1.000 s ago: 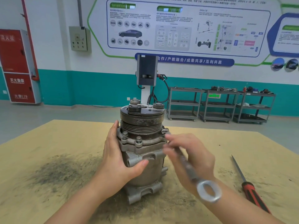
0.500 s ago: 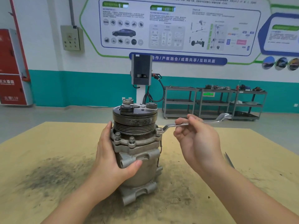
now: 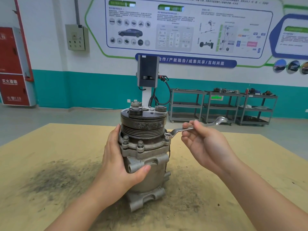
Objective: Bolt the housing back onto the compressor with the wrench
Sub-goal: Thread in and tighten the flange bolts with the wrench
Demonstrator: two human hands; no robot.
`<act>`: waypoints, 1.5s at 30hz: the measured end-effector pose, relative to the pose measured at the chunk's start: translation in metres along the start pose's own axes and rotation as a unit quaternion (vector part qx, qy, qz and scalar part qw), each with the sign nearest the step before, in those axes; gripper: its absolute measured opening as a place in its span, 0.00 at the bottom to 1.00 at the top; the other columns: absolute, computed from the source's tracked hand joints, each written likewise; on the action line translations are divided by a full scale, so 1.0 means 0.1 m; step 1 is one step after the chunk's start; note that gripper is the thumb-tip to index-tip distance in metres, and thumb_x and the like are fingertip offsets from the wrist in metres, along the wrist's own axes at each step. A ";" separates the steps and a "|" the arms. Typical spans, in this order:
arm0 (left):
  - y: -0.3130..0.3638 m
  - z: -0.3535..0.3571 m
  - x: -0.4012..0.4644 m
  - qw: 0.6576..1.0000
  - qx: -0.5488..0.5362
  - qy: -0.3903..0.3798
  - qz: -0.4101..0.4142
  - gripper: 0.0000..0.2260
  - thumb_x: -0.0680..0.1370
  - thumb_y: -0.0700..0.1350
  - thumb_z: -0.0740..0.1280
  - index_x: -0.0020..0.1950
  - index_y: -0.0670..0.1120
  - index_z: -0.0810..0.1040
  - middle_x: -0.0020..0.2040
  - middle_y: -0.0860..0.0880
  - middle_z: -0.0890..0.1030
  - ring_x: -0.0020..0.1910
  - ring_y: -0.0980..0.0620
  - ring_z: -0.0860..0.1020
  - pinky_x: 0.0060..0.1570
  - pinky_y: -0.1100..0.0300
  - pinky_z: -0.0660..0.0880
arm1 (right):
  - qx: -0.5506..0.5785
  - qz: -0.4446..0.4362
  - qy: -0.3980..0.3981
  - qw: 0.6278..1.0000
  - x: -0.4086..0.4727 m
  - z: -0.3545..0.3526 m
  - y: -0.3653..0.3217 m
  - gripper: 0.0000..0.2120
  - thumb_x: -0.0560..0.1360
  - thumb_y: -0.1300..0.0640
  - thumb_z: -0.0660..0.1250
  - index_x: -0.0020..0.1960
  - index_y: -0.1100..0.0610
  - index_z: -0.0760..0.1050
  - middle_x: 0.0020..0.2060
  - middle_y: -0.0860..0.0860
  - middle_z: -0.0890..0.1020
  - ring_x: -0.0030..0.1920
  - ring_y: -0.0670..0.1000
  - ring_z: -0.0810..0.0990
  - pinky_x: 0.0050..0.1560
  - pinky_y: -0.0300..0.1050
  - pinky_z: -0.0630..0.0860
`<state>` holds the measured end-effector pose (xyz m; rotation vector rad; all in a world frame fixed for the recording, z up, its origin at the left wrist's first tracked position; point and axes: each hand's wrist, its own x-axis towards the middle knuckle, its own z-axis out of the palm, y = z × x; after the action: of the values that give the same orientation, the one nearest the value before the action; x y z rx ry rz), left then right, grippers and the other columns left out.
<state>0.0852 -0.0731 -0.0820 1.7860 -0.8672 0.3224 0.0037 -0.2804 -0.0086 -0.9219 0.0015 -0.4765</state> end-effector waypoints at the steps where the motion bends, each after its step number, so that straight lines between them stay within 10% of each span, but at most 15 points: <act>1: 0.00 0.00 0.00 1.000 0.001 0.001 0.001 0.46 0.61 0.68 0.70 0.64 0.82 0.38 0.75 0.63 0.57 0.75 0.62 0.57 0.74 0.57 0.56 | -0.014 -0.014 0.003 1.000 -0.01 0.01 0.00 0.10 0.83 0.60 0.55 0.46 0.61 0.71 0.33 0.54 0.83 0.29 0.49 0.80 0.32 0.40 0.79; 6: -0.03 0.01 0.00 1.000 0.009 0.003 0.001 0.47 0.61 0.68 0.70 0.65 0.81 0.37 0.75 0.63 0.56 0.75 0.63 0.57 0.74 0.57 0.56 | 0.027 -0.056 0.069 0.996 -0.11 0.07 0.15 0.10 0.83 0.60 0.56 0.46 0.61 0.71 0.32 0.54 0.82 0.29 0.49 0.79 0.30 0.40 0.78; 11: -0.03 0.01 0.00 1.000 0.008 0.009 0.008 0.47 0.61 0.68 0.69 0.66 0.81 0.38 0.74 0.64 0.56 0.75 0.63 0.57 0.73 0.57 0.56 | -0.053 -0.291 0.073 0.953 -0.24 0.08 0.40 0.07 0.82 0.62 0.55 0.46 0.58 0.68 0.34 0.55 0.82 0.30 0.53 0.78 0.34 0.43 0.77; 19: -0.01 0.01 0.00 1.000 0.000 0.015 0.020 0.46 0.61 0.66 0.70 0.66 0.81 0.40 0.74 0.62 0.59 0.75 0.60 0.60 0.75 0.52 0.58 | -0.391 -0.542 -0.039 0.742 -0.36 0.02 0.61 0.07 0.81 0.49 0.61 0.49 0.53 0.71 0.46 0.48 0.81 0.49 0.46 0.82 0.48 0.40 0.78; 26: -0.04 0.03 0.02 0.999 -0.031 0.011 0.021 0.48 0.61 0.75 0.70 0.71 0.77 0.42 0.75 0.57 0.62 0.74 0.54 0.64 0.74 0.45 0.61 | -0.553 -0.591 -0.212 0.548 -0.49 0.13 0.63 0.10 0.78 0.57 0.69 0.43 0.63 0.80 0.43 0.56 0.82 0.40 0.55 0.79 0.39 0.48 0.77; 28: -0.05 0.03 0.01 0.999 -0.024 0.014 0.020 0.47 0.60 0.75 0.69 0.69 0.79 0.41 0.75 0.60 0.60 0.75 0.58 0.62 0.75 0.51 0.59 | -0.518 -0.584 -0.204 0.591 -0.54 0.16 0.63 0.07 0.81 0.55 0.64 0.48 0.57 0.77 0.47 0.53 0.82 0.43 0.52 0.81 0.45 0.45 0.79; 31: -0.07 0.02 0.00 1.000 -0.008 0.015 0.016 0.46 0.61 0.68 0.71 0.67 0.81 0.41 0.72 0.67 0.59 0.73 0.64 0.60 0.71 0.58 0.59 | -0.350 -0.484 -0.119 0.793 -0.55 0.28 0.43 0.06 0.82 0.52 0.58 0.52 0.45 0.72 0.45 0.49 0.83 0.40 0.48 0.82 0.43 0.40 0.78; 35: -0.05 0.01 0.00 1.000 0.000 0.005 0.008 0.47 0.62 0.67 0.71 0.69 0.78 0.40 0.75 0.61 0.59 0.75 0.60 0.60 0.76 0.49 0.59 | -0.145 -0.296 0.002 0.944 -0.40 0.28 0.09 0.05 0.83 0.61 0.54 0.51 0.53 0.66 0.34 0.56 0.83 0.26 0.51 0.77 0.31 0.42 0.76; 45: -0.02 0.00 0.00 1.000 0.012 -0.003 -0.004 0.46 0.61 0.69 0.69 0.64 0.81 0.36 0.75 0.65 0.54 0.76 0.62 0.56 0.75 0.56 0.55 | 0.014 -0.046 0.021 0.999 -0.05 0.05 0.03 0.03 0.82 0.63 0.56 0.53 0.61 0.67 0.33 0.55 0.82 0.27 0.48 0.75 0.29 0.40 0.76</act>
<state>0.0868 -0.0726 -0.0830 1.8126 -0.8624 0.3229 0.0010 -0.2727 -0.0083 -0.8875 -0.0102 -0.5793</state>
